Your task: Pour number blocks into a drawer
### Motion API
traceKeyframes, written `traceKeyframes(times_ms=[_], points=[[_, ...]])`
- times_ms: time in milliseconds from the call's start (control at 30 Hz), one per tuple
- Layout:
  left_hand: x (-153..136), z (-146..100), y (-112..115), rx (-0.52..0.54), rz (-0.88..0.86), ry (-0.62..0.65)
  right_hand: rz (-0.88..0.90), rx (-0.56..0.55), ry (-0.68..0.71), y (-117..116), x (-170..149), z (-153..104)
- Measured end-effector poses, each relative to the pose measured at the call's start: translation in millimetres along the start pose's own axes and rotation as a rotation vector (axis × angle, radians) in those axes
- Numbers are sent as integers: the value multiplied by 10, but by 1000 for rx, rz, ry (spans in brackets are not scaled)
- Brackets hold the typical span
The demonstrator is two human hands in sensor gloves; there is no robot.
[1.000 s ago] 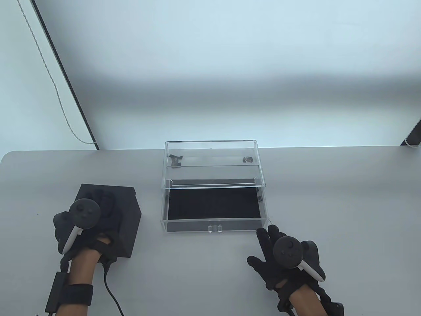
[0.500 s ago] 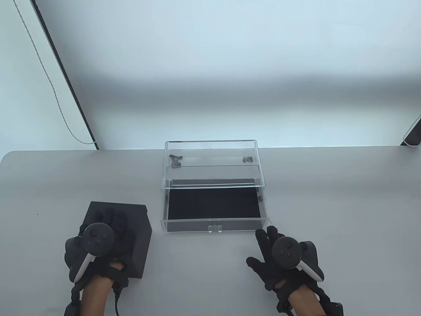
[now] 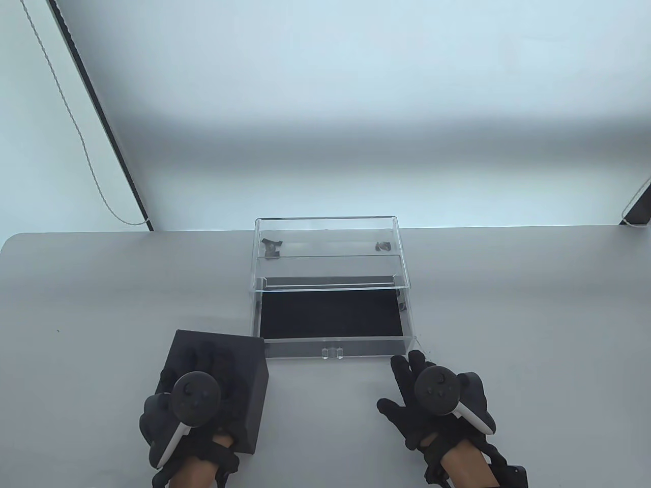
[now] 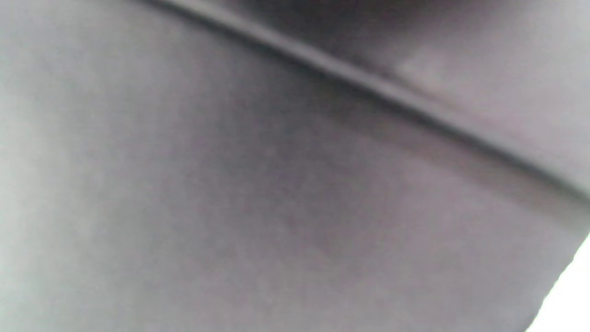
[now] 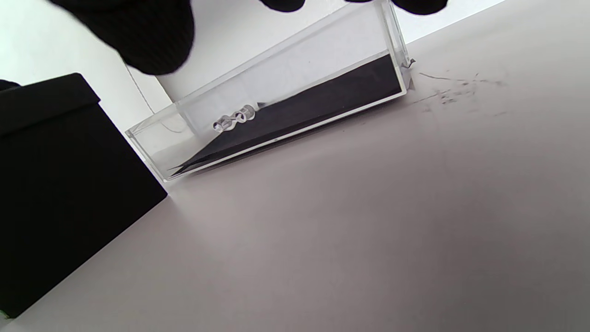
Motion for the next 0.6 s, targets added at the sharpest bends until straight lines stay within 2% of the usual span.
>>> traceKeyframes(times_ms=[600], points=[[1144, -122, 440, -56, 5, 64, 14, -7, -1, -3, -26, 6]])
Point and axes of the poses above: the tracker on the back of each hand, its own x axis roughly to the thumb side, its own z axis roughly from the wrist to the fingertips, y = z × x, the point moved 5 cm from there along z, roughly from the wrist to the fingertips, and after that the axes turned 4 degrees about z, right-handed, at the moved point
